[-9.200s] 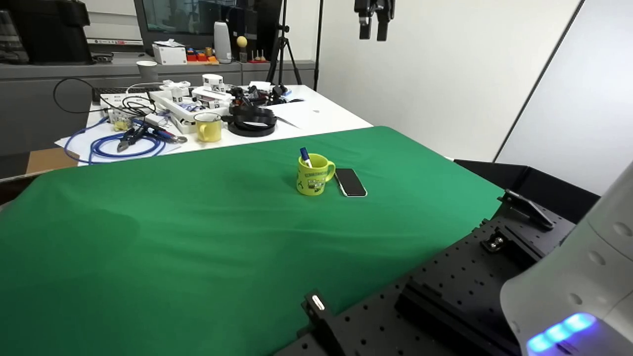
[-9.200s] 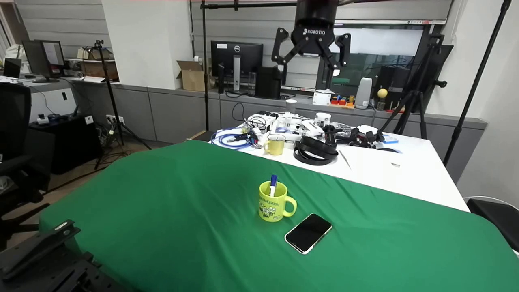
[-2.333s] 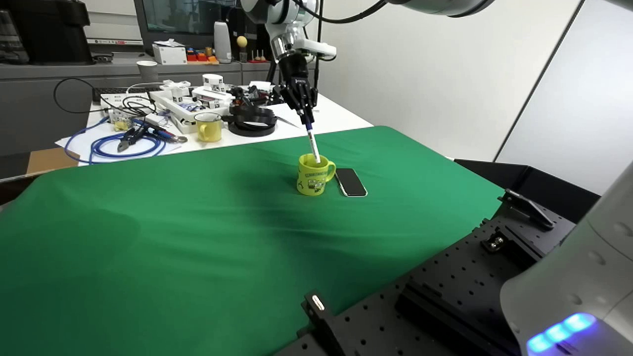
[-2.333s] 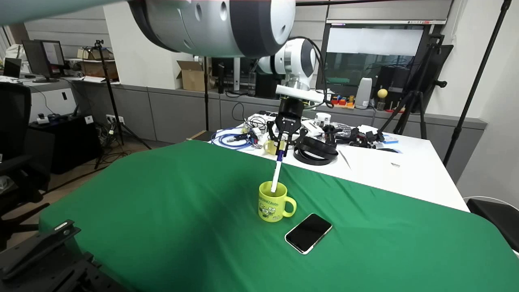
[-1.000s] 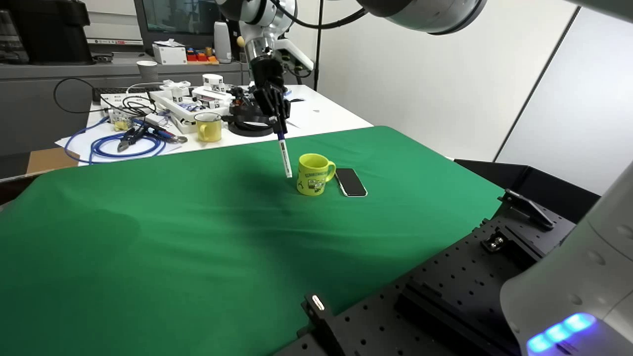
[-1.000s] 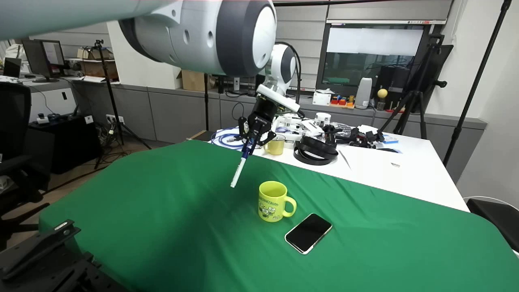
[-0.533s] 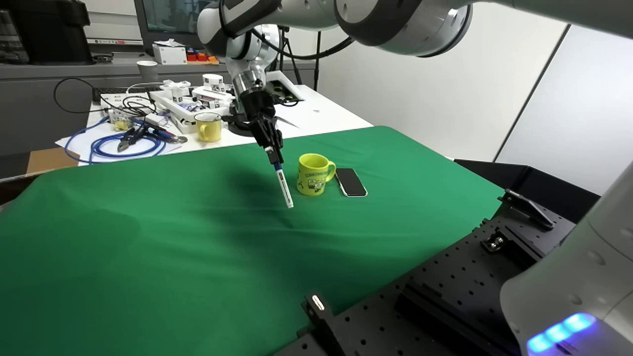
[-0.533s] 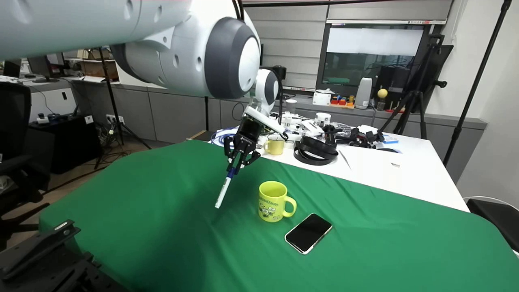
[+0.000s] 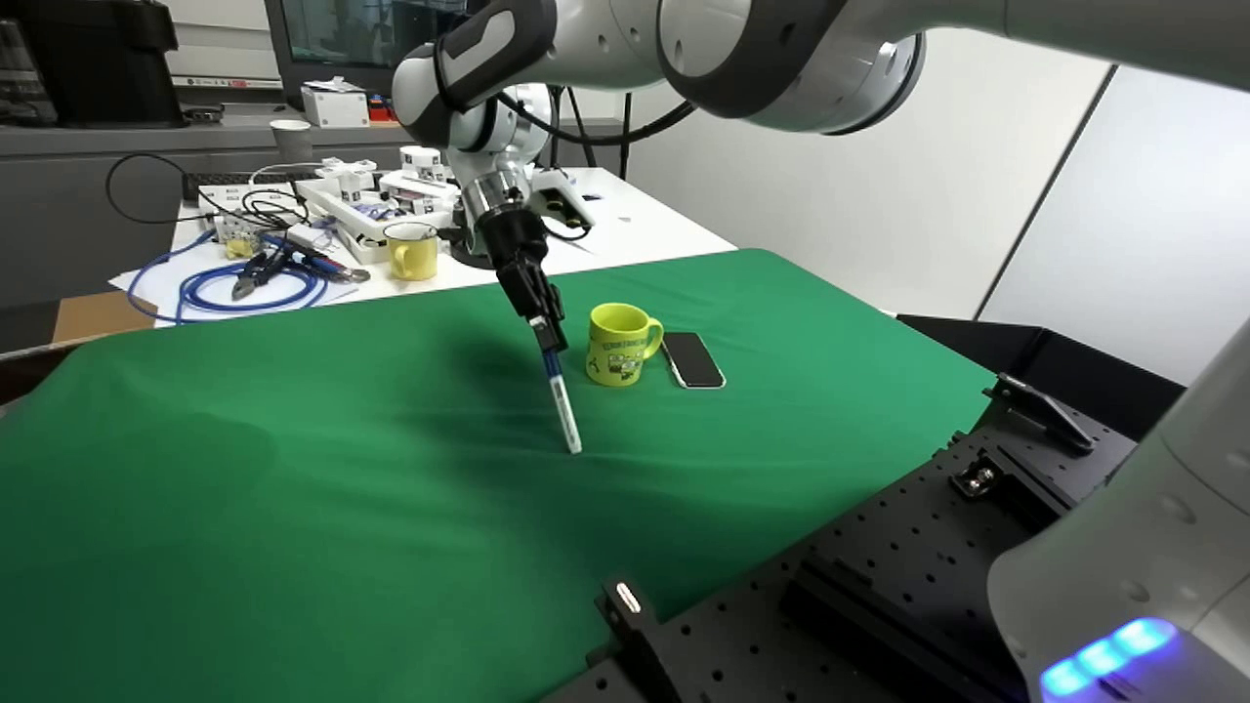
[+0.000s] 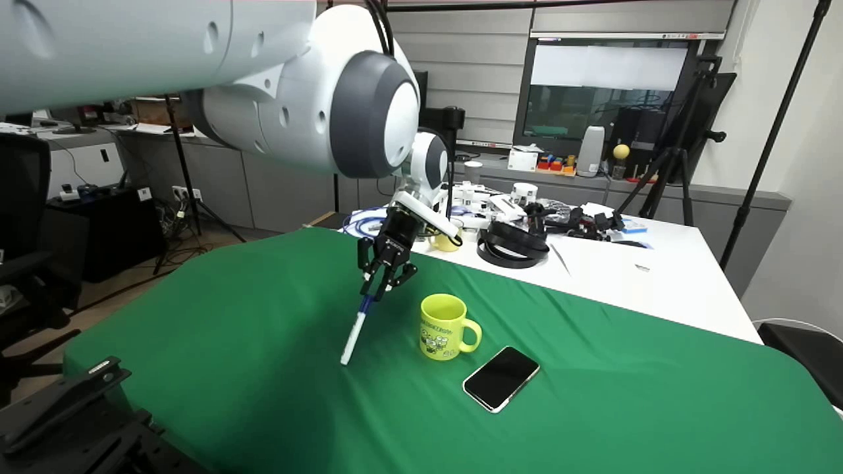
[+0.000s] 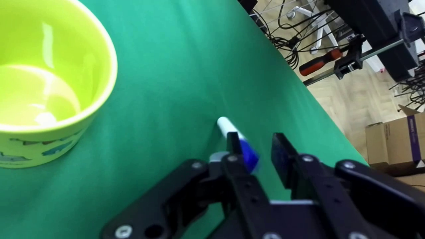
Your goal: Put the marker in the mug on the table
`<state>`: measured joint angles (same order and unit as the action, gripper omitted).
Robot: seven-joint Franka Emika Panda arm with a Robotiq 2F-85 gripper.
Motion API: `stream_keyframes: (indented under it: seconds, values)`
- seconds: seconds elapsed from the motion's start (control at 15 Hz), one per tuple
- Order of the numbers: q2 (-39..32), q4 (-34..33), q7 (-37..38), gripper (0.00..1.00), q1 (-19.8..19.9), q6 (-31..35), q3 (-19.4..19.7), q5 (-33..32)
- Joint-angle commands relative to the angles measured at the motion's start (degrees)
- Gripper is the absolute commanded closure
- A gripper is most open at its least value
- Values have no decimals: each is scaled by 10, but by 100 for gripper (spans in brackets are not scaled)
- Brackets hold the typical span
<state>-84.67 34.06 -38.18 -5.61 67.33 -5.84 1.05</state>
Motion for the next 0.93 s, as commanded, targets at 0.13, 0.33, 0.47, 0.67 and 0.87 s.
stream_keyframes:
  seconds: [0.13, 0.33, 0.47, 0.67, 0.87]
  values:
    - [4, -67, -8, 26, -2, -34, -6, -8]
    - [42, -55, -19, 5, 1, -22, -2, -5]
    - [55, -56, -28, 0, 3, -20, -1, -6]
    - [58, -47, -24, 0, 1, -10, 1, -4]
    - [61, -47, -31, 0, 1, -9, 4, -11]
